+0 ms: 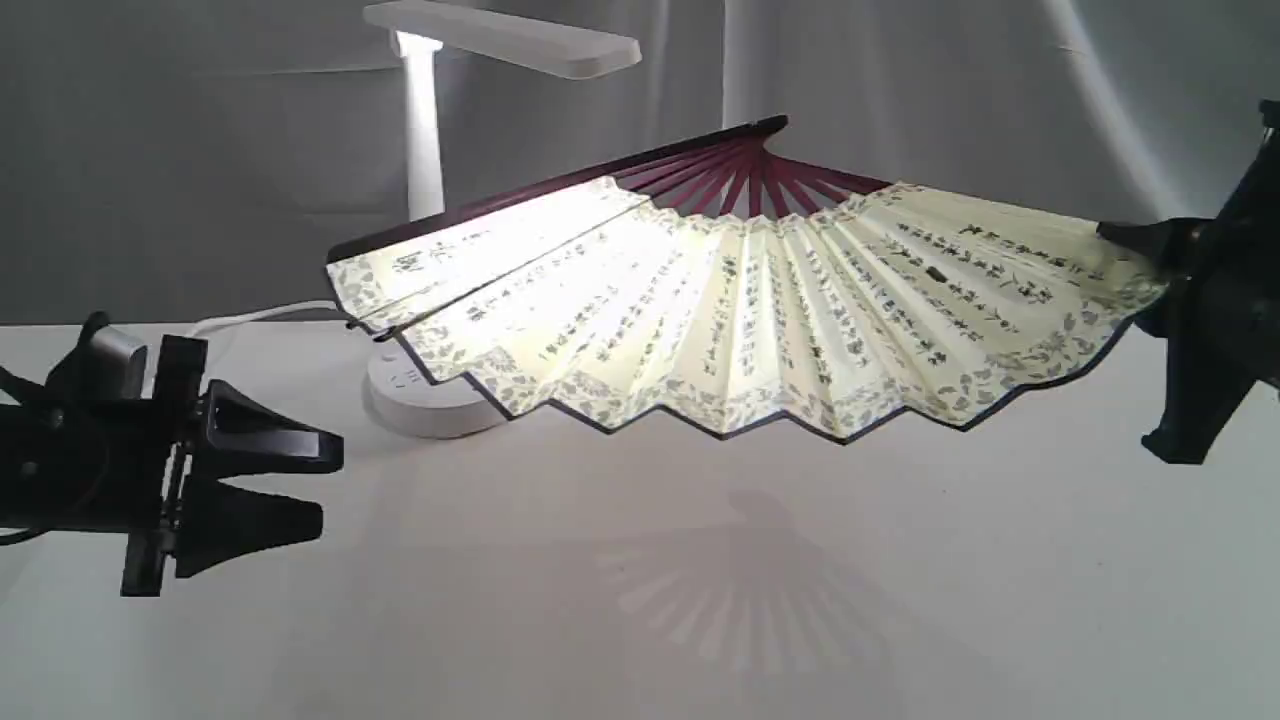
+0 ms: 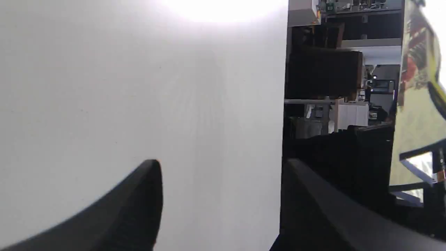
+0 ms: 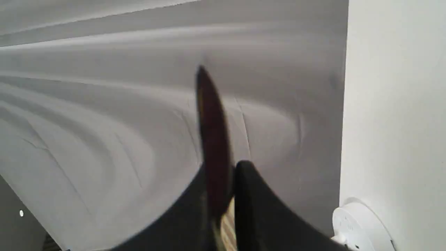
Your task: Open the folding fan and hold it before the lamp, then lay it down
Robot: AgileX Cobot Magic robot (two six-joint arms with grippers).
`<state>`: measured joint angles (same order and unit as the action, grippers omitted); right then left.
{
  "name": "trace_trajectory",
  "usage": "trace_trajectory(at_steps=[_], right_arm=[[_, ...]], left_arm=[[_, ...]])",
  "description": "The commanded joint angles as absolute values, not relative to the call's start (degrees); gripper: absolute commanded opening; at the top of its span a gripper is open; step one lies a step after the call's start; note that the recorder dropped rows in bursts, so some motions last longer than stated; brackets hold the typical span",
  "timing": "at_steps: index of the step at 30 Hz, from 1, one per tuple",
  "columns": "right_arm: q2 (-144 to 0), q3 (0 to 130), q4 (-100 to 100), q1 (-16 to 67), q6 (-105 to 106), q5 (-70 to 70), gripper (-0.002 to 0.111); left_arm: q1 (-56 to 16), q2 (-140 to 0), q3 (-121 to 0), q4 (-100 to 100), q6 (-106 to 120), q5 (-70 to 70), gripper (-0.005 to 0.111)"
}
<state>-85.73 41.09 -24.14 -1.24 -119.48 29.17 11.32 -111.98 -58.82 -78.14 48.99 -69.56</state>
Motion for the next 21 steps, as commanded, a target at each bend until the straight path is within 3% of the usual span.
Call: trace_trajectory(at_steps=[1, 21], right_arm=[[-85.45, 40.81, -24.85, -1.24, -119.49, 30.94, 0.000], [-91.08, 37.01, -29.07, -3.47, -119.49, 34.20, 0.000]], left_arm=[[11.46, -111.33, -57.50, -76.51, 48.22, -67.68, 0.053], [14.71, -111.33, -55.38, -74.40, 46.71, -65.07, 0.053]])
